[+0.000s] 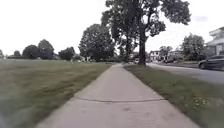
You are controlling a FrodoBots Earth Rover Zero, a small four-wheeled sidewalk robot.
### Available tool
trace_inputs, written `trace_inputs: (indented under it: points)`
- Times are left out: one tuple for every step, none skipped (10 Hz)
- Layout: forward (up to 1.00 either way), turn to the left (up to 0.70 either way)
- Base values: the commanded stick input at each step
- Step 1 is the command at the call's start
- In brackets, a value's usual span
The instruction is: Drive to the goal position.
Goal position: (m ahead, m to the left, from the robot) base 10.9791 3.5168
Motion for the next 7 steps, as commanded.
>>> trace_inputs:
  points:
    - [0.7, 0.0]
    - [0.7, 0.0]
    - [0.7, 0.0]
    - [0.7, 0.0]
    - [0.7, 0.0]
    - [0.7, 0.0]
    - [0.7, 0.0]
